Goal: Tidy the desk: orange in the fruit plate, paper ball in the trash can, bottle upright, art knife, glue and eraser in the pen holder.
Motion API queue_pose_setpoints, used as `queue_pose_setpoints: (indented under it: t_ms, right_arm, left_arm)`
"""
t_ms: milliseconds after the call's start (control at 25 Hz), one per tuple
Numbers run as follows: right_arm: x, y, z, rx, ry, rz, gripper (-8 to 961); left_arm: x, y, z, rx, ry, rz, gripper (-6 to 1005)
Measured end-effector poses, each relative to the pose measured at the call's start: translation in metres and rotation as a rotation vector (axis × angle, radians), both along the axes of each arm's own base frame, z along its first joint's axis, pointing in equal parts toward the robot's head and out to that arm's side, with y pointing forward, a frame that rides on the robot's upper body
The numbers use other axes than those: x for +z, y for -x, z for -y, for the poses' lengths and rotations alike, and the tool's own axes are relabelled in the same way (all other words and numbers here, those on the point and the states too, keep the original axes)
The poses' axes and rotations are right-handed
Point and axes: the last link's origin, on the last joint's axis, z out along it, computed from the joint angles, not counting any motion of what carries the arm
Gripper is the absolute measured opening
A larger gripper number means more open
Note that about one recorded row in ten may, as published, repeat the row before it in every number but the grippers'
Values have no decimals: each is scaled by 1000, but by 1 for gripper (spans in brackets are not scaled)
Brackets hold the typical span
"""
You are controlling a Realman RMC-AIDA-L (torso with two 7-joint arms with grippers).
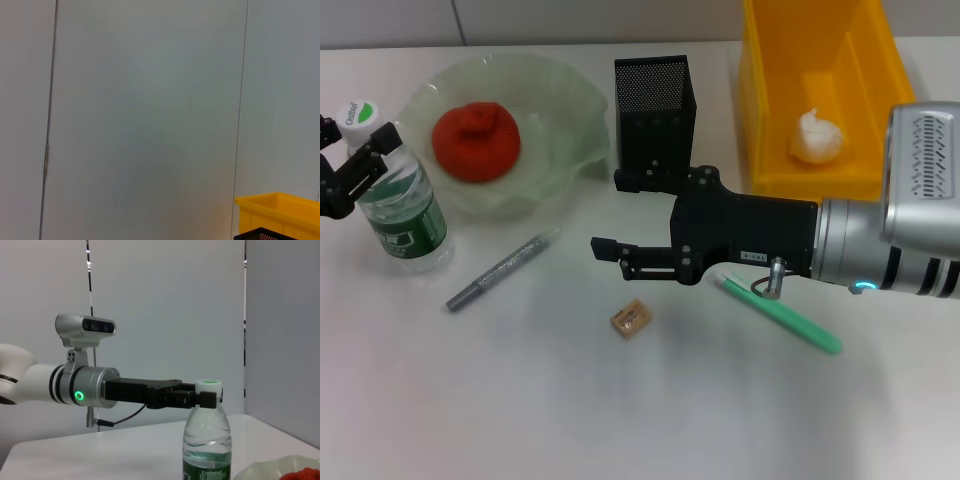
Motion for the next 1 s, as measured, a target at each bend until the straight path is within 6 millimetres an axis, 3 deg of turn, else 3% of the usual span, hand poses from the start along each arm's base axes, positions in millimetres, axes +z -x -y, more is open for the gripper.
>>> queue_pose_setpoints:
  t_ms: [280, 720, 1000]
  right_arm:
    - [-1, 3, -3, 7, 0, 3, 787]
    - [-1, 3, -4, 4, -5, 9, 787]
    - [-1, 3, -4, 3, -5, 9, 788]
  left_arm:
    - [-1, 0, 0, 5, -6, 6, 444]
    - [-1, 0, 0, 6, -5, 4, 534]
    - [10, -6, 3, -44, -29, 41, 559]
